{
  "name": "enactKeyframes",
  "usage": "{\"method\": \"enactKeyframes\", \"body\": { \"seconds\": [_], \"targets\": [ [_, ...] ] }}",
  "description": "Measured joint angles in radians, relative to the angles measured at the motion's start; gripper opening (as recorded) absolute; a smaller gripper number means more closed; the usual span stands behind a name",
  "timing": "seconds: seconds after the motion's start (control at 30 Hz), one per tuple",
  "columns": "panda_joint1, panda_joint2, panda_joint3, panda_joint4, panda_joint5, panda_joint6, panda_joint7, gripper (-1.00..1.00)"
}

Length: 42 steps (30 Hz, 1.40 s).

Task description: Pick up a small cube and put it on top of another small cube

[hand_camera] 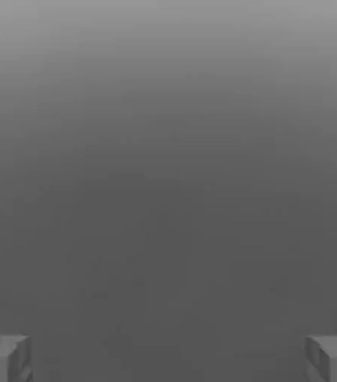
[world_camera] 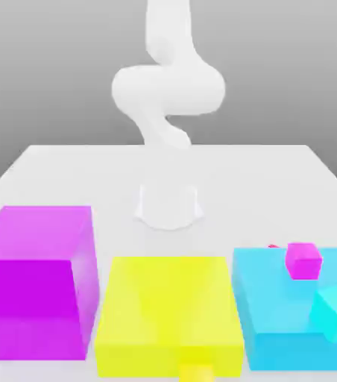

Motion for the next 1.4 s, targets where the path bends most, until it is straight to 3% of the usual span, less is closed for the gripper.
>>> {"method": "enactKeyframes", "body": {
  "seconds": [0.93, 1.07, 1.1, 1.4],
  "targets": [
    [0.039, 1.021, 0.029, -0.010, -0.023, 0.318, 0.083, 0.00],
    [0.046, 1.166, 0.022, 0.014, -0.032, 0.418, 0.092, 0.00],
    [0.047, 1.199, 0.020, 0.020, -0.034, 0.443, 0.093, -1.00],
    [0.046, 1.153, 0.023, 0.010, -0.031, 0.406, 0.090, -1.00]
  ]
}}
